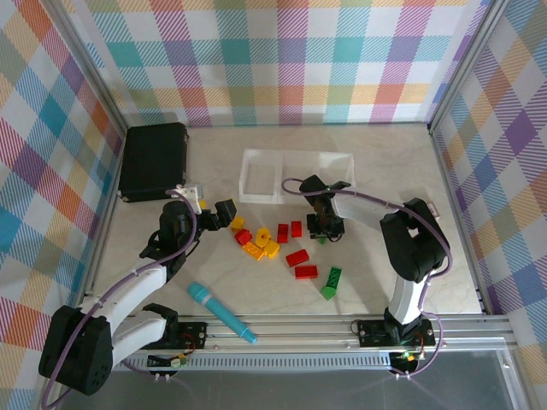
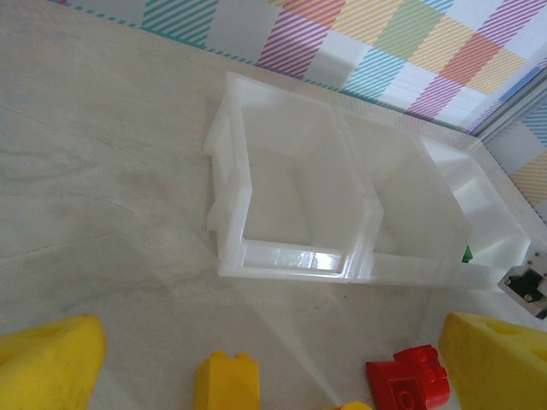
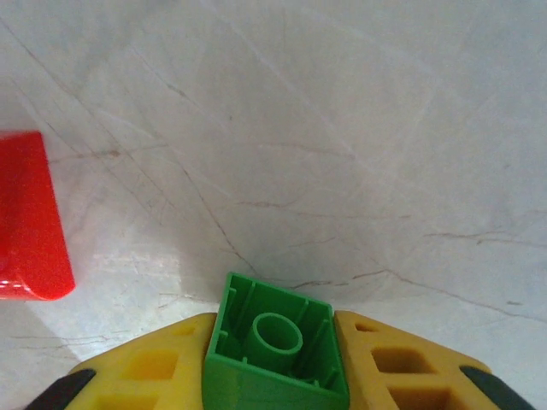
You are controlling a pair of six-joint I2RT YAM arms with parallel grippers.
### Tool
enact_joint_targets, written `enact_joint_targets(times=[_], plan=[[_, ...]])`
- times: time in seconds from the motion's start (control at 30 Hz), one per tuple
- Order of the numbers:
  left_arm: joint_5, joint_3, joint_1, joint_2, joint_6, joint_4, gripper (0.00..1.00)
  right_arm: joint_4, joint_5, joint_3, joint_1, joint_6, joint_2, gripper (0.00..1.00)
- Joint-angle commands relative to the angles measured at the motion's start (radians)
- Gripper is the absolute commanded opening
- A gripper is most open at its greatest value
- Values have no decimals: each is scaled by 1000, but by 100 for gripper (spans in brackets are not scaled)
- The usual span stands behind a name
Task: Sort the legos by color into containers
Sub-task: Pick up the lego from the center of the table, then place the lego in the container.
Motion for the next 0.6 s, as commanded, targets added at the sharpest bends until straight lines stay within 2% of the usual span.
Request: enact_joint_targets(times=[0.0, 0.2, 0.33, 0.57], plan=[[14, 29, -7, 3, -5, 18, 100, -46, 64, 93, -11, -71, -37, 30], [15, 34, -7, 0, -6, 11, 100, -49, 70, 239, -105, -160, -19, 30], [17, 40, -7, -4, -8, 2, 100, -59, 32, 374, -190, -215, 50, 30], [3, 44, -7, -27, -6, -29, 100, -99, 8, 570, -270, -281, 205, 30]])
